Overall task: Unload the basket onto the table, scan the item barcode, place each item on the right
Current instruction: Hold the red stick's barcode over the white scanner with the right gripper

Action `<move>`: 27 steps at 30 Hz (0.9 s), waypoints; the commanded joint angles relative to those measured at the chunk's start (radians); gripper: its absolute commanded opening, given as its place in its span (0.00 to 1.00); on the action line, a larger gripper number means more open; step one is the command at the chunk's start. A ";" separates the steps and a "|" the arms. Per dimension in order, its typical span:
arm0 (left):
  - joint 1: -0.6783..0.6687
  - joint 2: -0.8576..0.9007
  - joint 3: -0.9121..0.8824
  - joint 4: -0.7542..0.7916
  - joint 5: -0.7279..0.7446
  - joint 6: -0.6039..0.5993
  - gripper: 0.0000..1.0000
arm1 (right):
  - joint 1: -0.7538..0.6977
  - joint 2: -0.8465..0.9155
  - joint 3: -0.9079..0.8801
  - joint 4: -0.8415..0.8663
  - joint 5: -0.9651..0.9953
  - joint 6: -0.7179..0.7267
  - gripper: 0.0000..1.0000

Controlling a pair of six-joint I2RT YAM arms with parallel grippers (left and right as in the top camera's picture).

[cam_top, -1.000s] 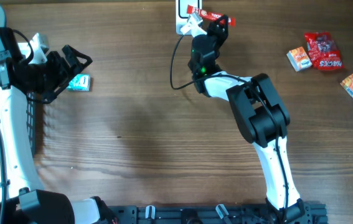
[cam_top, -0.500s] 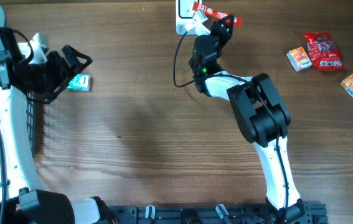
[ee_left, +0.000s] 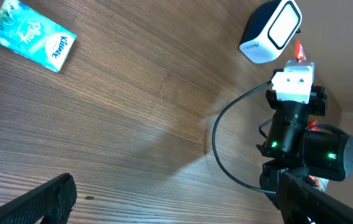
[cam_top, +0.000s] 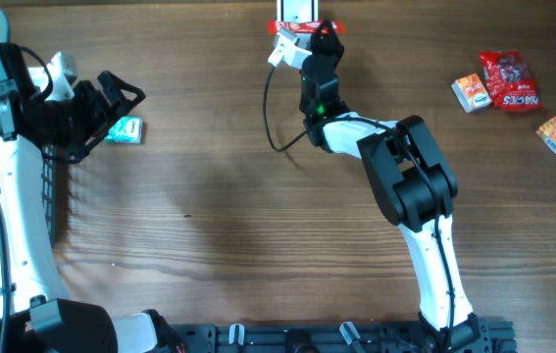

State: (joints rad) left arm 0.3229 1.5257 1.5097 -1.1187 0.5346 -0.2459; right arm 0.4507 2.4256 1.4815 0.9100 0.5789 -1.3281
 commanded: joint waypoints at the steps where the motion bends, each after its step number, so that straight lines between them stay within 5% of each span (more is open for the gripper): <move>1: 0.006 -0.007 0.014 0.000 -0.006 -0.001 1.00 | -0.029 0.023 0.007 0.023 -0.127 0.114 0.04; 15: 0.006 -0.007 0.014 0.000 -0.006 -0.002 1.00 | -0.130 0.023 0.130 0.001 -0.206 0.193 0.04; 23: 0.004 -0.007 0.014 0.000 -0.006 -0.002 1.00 | -0.130 0.023 0.169 -0.199 -0.008 0.541 0.04; 27: 0.000 -0.007 0.014 0.000 -0.006 -0.002 1.00 | -0.117 0.023 0.222 -0.349 -0.090 0.474 0.04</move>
State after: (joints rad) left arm 0.3229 1.5257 1.5097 -1.1187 0.5346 -0.2459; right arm 0.3199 2.4256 1.6337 0.6136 0.5034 -0.8955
